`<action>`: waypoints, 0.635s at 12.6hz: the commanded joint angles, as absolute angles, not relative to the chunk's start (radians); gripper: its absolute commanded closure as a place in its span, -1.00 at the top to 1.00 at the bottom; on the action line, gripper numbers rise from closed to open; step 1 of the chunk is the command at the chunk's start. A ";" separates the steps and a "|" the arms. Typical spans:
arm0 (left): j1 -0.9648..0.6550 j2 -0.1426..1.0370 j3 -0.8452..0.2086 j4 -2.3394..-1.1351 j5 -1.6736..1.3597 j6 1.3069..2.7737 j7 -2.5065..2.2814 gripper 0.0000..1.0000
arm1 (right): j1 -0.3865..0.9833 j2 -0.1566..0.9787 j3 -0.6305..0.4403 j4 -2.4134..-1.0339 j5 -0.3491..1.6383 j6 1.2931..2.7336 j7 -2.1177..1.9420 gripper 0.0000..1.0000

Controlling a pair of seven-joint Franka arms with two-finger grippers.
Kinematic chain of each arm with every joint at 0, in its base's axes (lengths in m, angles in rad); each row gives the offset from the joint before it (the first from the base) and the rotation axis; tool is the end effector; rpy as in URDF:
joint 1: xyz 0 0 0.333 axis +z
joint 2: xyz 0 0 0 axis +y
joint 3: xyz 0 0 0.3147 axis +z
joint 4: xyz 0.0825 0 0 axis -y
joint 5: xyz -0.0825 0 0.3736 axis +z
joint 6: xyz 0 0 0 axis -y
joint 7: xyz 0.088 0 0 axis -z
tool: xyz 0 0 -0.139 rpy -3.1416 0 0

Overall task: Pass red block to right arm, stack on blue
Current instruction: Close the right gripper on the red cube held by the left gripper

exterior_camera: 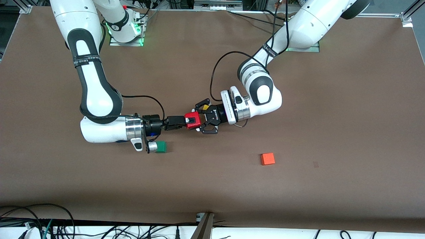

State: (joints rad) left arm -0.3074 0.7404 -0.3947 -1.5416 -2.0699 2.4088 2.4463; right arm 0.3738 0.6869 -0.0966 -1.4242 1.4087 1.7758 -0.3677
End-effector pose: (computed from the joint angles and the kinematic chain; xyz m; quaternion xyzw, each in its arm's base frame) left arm 0.5886 -0.4585 0.2706 0.6079 -0.3957 0.5259 0.4442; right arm 0.6486 0.3215 0.3219 -0.8054 -0.0262 0.0991 0.5838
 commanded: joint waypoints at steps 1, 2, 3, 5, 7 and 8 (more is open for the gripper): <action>-0.318 0.752 -0.388 -1.525 -2.115 2.424 2.479 0.99 | 0.379 0.684 -0.101 -1.416 1.427 1.781 -0.368 -1.00; -0.314 0.750 -0.388 -1.526 -2.115 2.424 2.476 1.00 | 0.377 0.684 -0.101 -1.416 1.425 1.781 -0.368 -1.00; -0.311 0.749 -0.388 -1.526 -2.114 2.422 2.465 1.00 | 0.377 0.684 -0.103 -1.414 1.421 1.781 -0.368 -1.00; -0.290 0.741 -0.391 -1.549 -2.114 2.416 2.401 1.00 | 0.374 0.683 -0.110 -1.411 1.411 1.781 -0.368 -1.00; -0.262 0.727 -0.391 -1.568 -2.097 2.416 2.320 1.00 | 0.377 0.670 -0.171 -1.410 1.375 1.798 -0.371 -1.00; -0.262 0.727 -0.390 -1.568 -2.097 2.416 2.289 1.00 | 0.377 0.670 -0.193 -1.404 1.314 1.802 -0.371 -1.00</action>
State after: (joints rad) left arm -0.2747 0.7436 -0.3857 -1.5474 -2.0769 2.4131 2.3325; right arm 0.3738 0.6860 -0.1521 -1.4135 1.3751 1.7968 -0.3677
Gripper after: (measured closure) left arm 0.000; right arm 0.427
